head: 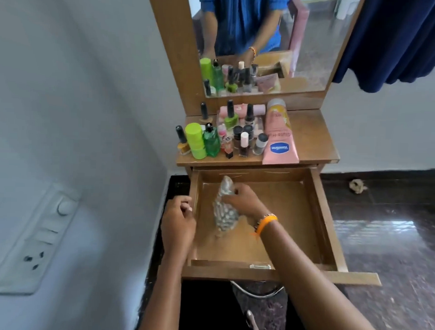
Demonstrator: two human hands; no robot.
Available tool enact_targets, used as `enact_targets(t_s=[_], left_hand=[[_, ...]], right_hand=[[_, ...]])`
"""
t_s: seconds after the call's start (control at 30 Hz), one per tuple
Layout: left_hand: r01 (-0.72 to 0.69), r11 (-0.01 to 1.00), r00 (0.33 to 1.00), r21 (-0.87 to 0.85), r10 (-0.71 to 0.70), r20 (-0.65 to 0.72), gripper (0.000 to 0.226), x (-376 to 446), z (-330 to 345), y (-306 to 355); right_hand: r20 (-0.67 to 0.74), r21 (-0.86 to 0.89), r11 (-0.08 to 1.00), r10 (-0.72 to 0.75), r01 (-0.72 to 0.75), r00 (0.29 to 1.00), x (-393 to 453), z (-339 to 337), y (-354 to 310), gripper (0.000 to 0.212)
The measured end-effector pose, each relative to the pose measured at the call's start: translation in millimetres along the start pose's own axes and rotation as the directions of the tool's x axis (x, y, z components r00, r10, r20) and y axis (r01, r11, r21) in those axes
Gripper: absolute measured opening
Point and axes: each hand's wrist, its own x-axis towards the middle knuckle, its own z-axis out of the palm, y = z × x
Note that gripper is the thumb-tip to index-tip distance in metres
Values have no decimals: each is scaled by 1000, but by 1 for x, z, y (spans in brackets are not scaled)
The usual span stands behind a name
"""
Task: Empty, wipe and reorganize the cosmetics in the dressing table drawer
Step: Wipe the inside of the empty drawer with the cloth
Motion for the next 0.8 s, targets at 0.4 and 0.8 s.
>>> enact_targets(t_s=[0.4,0.8], left_hand=[[88,996,989,34,-92,117,23,14,5,-29],[48,999,992,-13,-46,117,24,14,4,-32]], right_hand=[[477,-452,829,-86,328,875,-24,48,-1,30],[58,129,989,-75,67,995,25,48,-8,39]])
